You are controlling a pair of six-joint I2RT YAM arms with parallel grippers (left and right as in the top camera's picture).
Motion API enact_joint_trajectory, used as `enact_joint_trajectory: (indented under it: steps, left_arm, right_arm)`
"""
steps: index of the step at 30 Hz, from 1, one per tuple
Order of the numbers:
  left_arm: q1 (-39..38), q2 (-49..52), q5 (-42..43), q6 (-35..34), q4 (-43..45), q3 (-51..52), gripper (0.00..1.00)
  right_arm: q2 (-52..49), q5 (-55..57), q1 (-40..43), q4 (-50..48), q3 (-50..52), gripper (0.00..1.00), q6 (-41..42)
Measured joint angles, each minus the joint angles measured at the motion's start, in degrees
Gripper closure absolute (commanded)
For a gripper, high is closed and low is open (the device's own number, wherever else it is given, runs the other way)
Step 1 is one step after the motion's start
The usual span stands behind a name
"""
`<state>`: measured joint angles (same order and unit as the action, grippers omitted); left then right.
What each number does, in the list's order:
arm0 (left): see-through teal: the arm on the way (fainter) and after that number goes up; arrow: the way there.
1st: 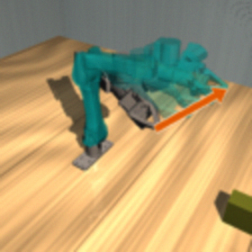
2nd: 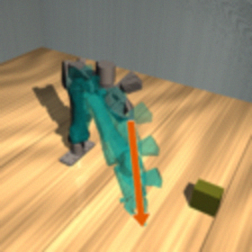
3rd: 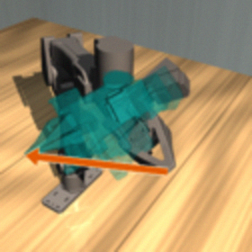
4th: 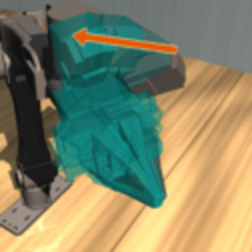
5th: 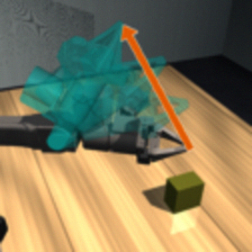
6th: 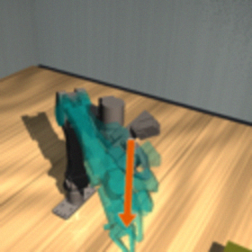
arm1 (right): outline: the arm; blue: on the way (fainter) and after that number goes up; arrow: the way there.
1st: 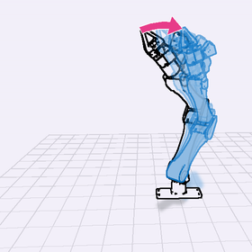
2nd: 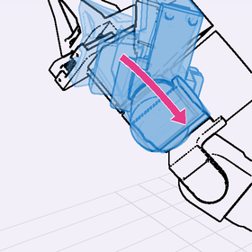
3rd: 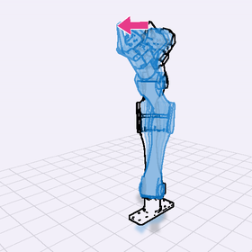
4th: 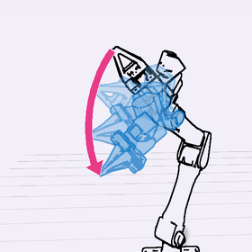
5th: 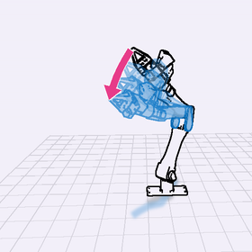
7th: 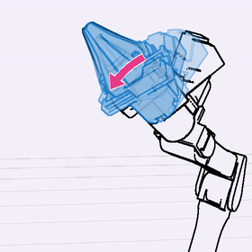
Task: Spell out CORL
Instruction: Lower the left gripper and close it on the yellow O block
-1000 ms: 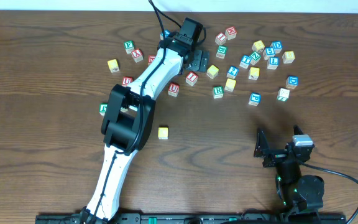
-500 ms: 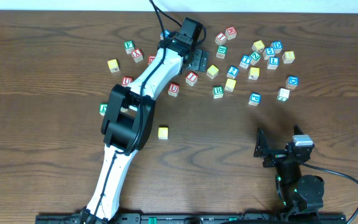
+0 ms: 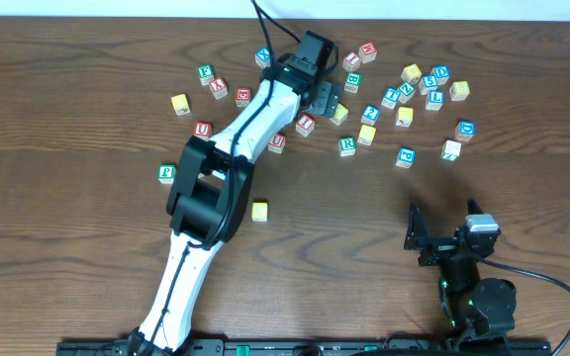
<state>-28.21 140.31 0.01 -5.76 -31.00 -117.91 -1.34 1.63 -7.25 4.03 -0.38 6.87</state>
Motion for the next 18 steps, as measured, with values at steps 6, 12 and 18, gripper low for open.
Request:
enact_joint_trajectory:
  steps: [6, 12, 18]
  left_arm:
    - [0.0, 0.0, -0.5, 0.1, 0.0, 0.0, 0.11]
    - [0.0, 0.0, -1.8, 0.0, -0.1, 0.0, 0.12]
    - [0.0, 1.0, -1.9, 0.0, -0.1, 0.0, 0.12]
  right_arm:
    - [0.0, 0.0, 0.0, 0.0, 0.0, 0.01, 0.0]
    - [0.0, 0.0, 0.0, 0.0, 0.0, 0.01, 0.0]
    - [0.0, 0.0, 0.0, 0.0, 0.0, 0.01, 0.0]
